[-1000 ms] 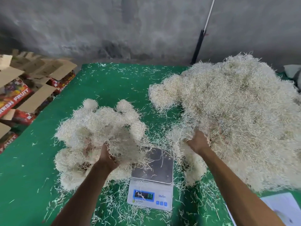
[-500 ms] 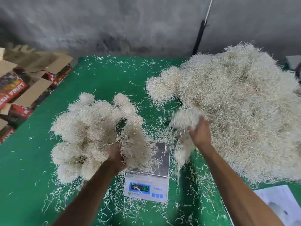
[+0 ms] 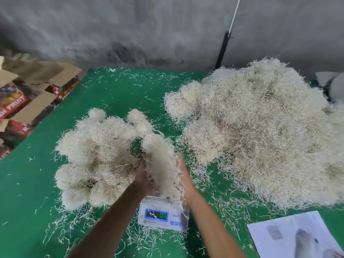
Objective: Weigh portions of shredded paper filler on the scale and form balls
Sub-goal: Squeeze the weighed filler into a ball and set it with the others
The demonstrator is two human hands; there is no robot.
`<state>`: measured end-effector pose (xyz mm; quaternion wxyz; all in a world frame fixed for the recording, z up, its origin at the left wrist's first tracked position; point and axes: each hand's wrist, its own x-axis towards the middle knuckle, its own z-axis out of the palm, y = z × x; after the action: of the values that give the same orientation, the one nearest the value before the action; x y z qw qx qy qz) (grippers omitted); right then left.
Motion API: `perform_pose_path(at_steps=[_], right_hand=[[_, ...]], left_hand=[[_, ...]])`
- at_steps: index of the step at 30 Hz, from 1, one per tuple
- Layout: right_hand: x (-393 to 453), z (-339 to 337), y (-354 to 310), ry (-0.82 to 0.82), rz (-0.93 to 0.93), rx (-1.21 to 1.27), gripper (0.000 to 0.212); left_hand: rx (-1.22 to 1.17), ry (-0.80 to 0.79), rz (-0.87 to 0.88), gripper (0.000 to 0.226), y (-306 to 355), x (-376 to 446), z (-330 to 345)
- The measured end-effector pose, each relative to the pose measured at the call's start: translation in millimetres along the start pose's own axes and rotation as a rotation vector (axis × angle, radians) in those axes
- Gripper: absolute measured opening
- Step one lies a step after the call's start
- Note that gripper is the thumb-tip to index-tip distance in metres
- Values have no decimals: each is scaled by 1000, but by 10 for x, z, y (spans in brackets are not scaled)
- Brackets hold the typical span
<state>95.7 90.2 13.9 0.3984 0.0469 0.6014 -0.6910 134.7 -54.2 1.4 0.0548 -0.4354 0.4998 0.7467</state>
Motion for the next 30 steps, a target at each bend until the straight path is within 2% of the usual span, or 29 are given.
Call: perform_pose_path(at_steps=[2,3,4,6,9,11,12,14,15,17,18,21,25,30], right_hand=[[-21,45,-13,-3,74,201,89],[6,42,-52,19,58,189,100],[23,35,-73,73,0,105,100],[61,-3,-110,135,-90,-53,88],[71,-94,-218,241,-335,-299,95],[118,-135,-241,284,-548,-568,96],[179,-156,-220,254,-582,-650,97],[294,-159,-131,190,-517,-807,98],[370,-172,-67,172,-470,-982,100],[458,-221,90,105,-396,-1363,98],[467,-258,134,81,-372,-1458,95],[419,-399,202,152,-395,-1393,92],[256,-470,238,331,-503,-1034,96],[146,-482,322,334,-470,-1016,93]], left_hand=[[229,53,232,26,52,-56,69],[350,60,377,33,64,-35,86],[474,44,507,42,51,-31,68],[566,13,606,34,51,-28,-19],[589,19,590,4,29,60,-212],[479,28,545,6,-56,131,-341],[408,80,506,8,-127,158,-401],[370,226,423,13,-292,187,-505],[399,271,365,17,-381,201,-551],[417,284,247,23,-537,219,-646],[396,276,208,24,-607,217,-694],[363,289,216,30,-761,183,-819],[386,310,300,37,-792,156,-844],[416,269,342,37,-786,157,-770]])
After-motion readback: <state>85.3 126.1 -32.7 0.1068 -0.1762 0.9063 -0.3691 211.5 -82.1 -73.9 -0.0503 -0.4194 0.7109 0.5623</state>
